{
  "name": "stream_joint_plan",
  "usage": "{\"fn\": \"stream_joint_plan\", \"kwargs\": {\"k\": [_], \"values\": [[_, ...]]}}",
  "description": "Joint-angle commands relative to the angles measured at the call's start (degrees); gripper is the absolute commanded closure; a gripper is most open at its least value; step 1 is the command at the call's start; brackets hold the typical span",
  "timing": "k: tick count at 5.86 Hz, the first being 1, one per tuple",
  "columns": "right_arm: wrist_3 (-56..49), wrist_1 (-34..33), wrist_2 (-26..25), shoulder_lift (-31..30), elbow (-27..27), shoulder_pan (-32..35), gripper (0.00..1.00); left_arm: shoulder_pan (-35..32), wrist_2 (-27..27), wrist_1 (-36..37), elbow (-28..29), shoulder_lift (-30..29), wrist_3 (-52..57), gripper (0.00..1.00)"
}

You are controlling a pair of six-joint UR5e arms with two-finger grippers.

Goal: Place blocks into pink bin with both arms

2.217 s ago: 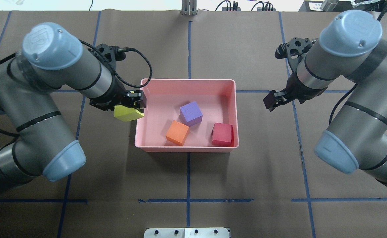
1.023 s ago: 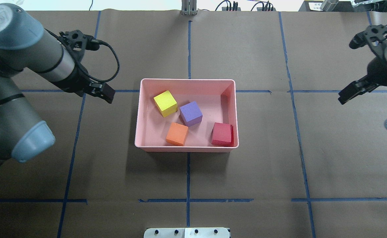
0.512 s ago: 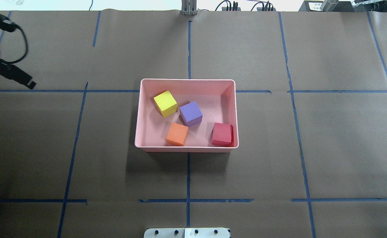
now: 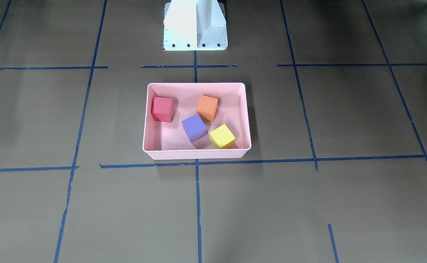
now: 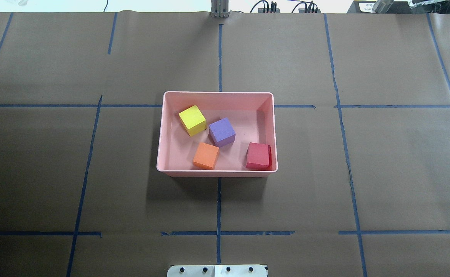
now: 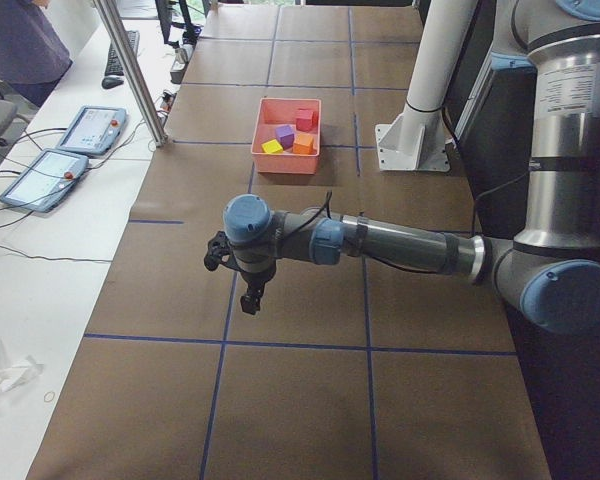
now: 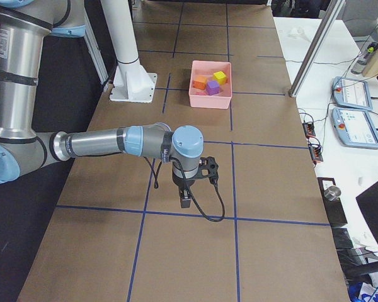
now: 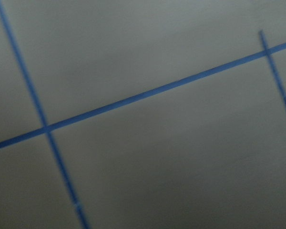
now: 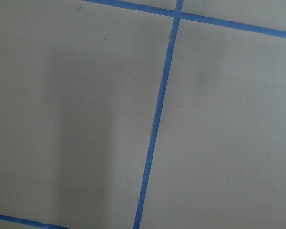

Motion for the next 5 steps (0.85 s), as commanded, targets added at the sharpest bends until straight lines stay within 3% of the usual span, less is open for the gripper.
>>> {"fn": "stream_joint_plan", "kwargs": {"k": [1, 5], "values": [[0.1, 0.0, 0.4, 0.0, -0.1, 0.1, 0.0, -3.1, 2.1, -0.4, 0.1, 4.5, 0.2, 0.0], [0.0, 0.0, 0.7, 0.0, -0.1, 0.1, 0.0, -3.0, 4.2, -1.8, -0.8, 6.4, 0.3, 0.0]]}}
